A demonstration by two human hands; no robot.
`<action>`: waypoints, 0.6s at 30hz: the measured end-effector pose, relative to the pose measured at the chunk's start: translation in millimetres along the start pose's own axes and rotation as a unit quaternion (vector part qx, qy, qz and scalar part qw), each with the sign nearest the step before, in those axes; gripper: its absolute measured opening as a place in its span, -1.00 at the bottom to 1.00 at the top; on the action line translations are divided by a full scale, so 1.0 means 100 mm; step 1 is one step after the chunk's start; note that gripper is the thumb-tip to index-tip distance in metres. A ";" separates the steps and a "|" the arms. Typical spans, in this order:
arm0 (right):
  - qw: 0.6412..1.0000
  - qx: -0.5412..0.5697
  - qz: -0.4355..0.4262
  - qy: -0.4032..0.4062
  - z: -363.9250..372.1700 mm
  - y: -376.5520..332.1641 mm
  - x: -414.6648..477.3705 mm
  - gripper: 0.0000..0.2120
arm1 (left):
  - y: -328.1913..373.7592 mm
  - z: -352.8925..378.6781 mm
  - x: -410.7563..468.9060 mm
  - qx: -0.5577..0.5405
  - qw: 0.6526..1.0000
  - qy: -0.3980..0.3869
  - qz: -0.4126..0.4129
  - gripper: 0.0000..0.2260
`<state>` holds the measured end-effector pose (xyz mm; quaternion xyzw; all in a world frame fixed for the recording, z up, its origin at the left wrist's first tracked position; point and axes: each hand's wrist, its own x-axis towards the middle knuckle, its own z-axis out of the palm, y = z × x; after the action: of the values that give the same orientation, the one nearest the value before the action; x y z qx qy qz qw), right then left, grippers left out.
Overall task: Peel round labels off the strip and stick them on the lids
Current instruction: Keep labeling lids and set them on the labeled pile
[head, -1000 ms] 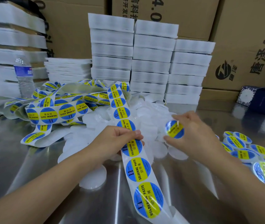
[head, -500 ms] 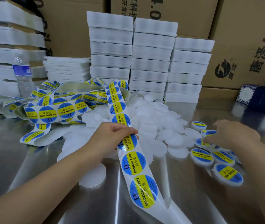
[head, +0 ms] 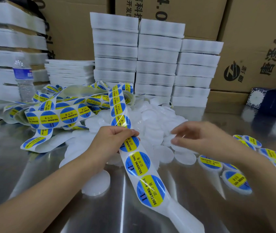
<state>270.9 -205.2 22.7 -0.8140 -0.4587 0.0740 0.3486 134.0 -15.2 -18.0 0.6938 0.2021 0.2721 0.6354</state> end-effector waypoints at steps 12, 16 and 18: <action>0.975 0.125 -0.057 -0.173 0.43 -0.25 -0.13 -0.75 | -0.02 -0.05 0.06 -0.041 0.998 0.049 -0.030 -0.85; 0.981 0.097 -0.037 -0.164 0.41 -0.27 -0.15 -0.78 | -0.05 -0.05 0.09 -0.035 0.998 0.045 -0.034 -0.83; 0.982 0.092 -0.030 -0.160 0.40 -0.27 -0.15 -0.79 | -0.05 -0.05 0.09 -0.032 0.998 0.045 -0.036 -0.82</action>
<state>226.1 -187.9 6.5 -0.7418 -0.5240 0.2348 0.3465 137.9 -5.0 -22.1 0.6525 0.2464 0.2866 0.6568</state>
